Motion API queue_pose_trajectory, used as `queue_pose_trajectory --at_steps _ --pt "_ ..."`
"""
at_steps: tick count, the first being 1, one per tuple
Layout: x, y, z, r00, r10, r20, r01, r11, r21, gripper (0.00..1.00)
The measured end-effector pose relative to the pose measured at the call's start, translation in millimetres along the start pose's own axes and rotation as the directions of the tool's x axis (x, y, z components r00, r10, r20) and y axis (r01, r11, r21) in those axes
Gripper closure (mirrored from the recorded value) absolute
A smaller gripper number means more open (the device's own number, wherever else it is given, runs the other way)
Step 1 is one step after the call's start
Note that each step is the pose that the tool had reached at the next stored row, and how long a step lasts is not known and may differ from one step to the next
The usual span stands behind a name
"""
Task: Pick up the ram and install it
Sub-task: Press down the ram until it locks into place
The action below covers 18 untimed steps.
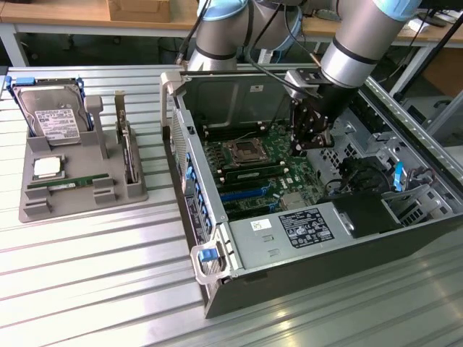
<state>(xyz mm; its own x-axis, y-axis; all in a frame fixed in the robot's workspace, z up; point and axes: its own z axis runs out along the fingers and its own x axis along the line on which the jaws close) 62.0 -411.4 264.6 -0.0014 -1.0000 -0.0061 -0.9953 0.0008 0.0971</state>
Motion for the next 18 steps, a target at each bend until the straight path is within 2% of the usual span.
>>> queue_pose_trajectory --at_steps 4,10,15,16,18 --pt "0.1 4.1 19.3 1.0000 -0.009 -0.0008 0.009 1.0000 -0.0001 0.90" --pt "-2.8 4.8 28.8 0.9996 -0.029 -0.0027 0.029 0.9996 -0.0003 0.90" --pt "-1.2 4.5 34.8 0.9995 -0.032 -0.0030 0.032 0.9995 -0.0003 0.90" --pt "-1.2 4.5 33.9 0.9995 -0.032 -0.0026 0.032 0.9995 0.0012 0.90" --pt "-1.2 5.3 25.9 0.9995 -0.032 -0.0032 0.032 0.9995 0.0068 0.90"
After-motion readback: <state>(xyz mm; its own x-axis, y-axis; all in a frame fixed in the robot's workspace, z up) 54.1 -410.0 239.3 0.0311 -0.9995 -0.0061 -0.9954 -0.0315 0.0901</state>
